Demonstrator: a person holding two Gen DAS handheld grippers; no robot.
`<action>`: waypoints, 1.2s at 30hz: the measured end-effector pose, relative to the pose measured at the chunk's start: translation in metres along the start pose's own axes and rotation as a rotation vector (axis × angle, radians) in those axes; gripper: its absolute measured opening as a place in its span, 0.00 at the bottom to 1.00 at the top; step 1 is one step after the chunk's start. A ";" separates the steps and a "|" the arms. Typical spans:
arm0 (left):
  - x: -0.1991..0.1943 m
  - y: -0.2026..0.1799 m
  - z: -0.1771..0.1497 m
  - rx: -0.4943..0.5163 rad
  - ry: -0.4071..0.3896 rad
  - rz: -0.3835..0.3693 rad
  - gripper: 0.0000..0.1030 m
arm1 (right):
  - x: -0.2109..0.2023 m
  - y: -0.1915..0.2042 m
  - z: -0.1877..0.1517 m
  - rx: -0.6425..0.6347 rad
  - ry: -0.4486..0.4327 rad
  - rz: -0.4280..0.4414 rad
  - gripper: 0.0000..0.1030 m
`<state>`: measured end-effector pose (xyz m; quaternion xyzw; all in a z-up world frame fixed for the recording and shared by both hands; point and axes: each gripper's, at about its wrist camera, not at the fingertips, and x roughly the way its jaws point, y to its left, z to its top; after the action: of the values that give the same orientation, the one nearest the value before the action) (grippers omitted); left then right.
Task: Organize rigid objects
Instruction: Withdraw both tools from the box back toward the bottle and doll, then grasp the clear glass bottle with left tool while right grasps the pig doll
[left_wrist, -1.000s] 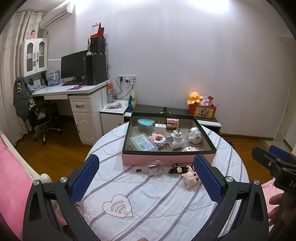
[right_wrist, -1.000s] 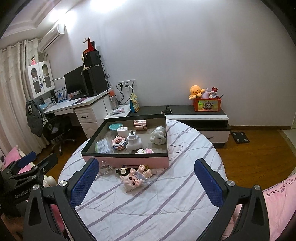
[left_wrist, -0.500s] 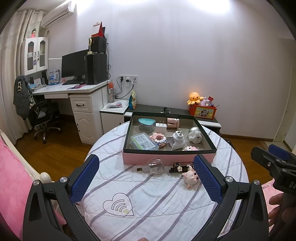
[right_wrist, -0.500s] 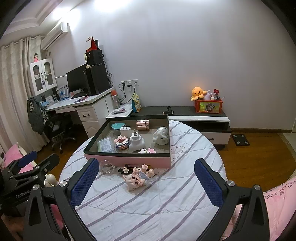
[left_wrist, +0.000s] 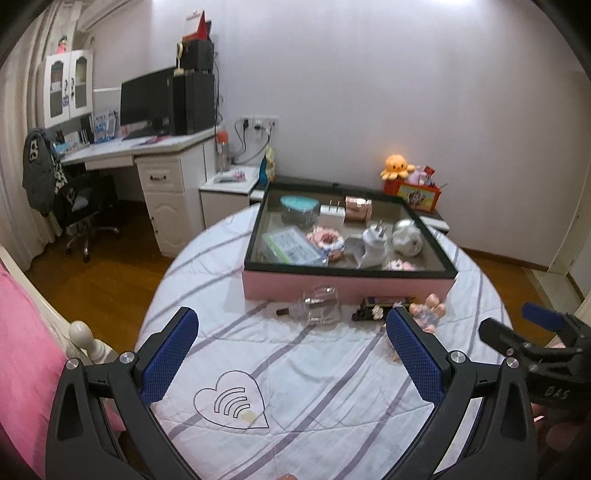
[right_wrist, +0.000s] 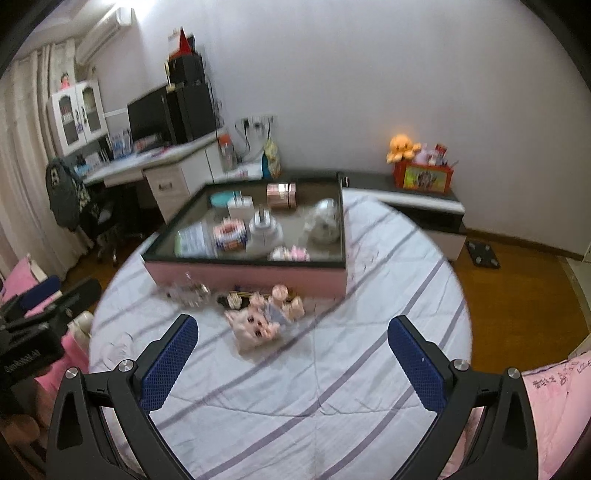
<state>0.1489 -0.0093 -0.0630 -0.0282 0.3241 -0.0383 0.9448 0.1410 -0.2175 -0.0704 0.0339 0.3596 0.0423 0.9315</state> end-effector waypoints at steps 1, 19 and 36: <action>0.005 0.000 -0.001 0.001 0.009 0.001 1.00 | 0.007 0.000 -0.002 0.001 0.014 0.003 1.00; 0.079 0.009 -0.012 -0.002 0.136 0.015 1.00 | 0.106 0.008 -0.015 -0.005 0.171 0.055 1.00; 0.126 -0.010 -0.006 0.001 0.195 -0.030 1.00 | 0.108 0.005 -0.014 -0.028 0.167 0.152 0.64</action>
<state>0.2438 -0.0311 -0.1442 -0.0287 0.4141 -0.0554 0.9081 0.2104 -0.2012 -0.1523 0.0445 0.4318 0.1203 0.8928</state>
